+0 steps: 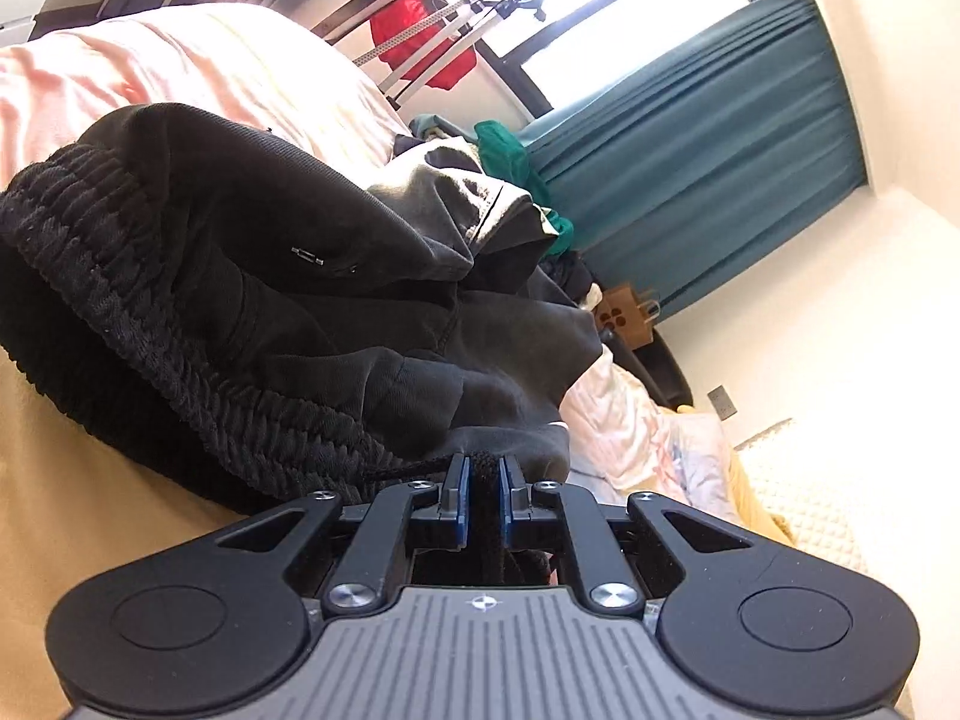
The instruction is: Fold clothes
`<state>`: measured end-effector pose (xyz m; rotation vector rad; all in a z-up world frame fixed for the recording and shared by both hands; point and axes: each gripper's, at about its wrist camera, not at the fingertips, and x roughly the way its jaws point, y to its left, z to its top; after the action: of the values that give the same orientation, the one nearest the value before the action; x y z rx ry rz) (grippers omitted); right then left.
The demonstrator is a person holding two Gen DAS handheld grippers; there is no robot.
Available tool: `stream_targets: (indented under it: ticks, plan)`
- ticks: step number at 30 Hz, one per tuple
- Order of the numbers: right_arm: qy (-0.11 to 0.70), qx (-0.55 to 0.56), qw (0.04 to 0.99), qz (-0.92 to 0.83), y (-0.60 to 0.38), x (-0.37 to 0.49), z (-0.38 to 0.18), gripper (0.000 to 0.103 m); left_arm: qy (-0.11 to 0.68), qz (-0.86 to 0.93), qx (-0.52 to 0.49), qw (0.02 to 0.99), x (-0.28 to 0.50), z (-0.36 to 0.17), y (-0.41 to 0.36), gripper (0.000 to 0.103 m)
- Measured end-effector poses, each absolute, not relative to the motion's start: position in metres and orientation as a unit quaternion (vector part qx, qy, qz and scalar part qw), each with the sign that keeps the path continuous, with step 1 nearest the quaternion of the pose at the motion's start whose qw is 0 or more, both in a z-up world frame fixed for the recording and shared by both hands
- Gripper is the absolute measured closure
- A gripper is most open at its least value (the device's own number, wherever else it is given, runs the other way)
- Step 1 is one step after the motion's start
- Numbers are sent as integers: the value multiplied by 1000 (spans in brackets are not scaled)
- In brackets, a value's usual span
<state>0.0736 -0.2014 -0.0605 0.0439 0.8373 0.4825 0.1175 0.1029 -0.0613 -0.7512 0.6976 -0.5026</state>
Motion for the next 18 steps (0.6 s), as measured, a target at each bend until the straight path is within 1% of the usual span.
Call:
stream_targets:
  ticks: [4,6,7,8,10,11,13,14,15,18]
  plan:
    - [386,-75,897,202,-180,72,-71,27,316,-237,-366,843,117,-58,111,93]
    - [390,-88,898,184,-179,75,-76,28,309,-234,-366,846,118,-57,114,93]
    - [395,-79,896,185,-181,76,-77,38,309,-233,-366,846,118,-56,115,93]
    - [400,-67,894,189,-184,77,-78,45,309,-232,-365,847,119,-56,116,93]
    - [407,-45,891,195,-188,76,-76,65,310,-228,-361,850,120,-55,116,92]
    - [407,-39,892,192,-189,74,-74,67,309,-226,-358,852,119,-55,116,92]
    - [403,-25,895,187,-192,67,-67,88,308,-224,-354,854,119,-54,117,92]
    - [399,-15,898,184,-194,63,-62,89,308,-224,-354,854,118,-53,117,92]
    - [392,-1,902,182,-198,57,-56,94,307,-225,-356,854,118,-53,117,92]
    - [359,49,913,187,-208,46,-35,95,301,-226,-352,857,116,-49,118,92]
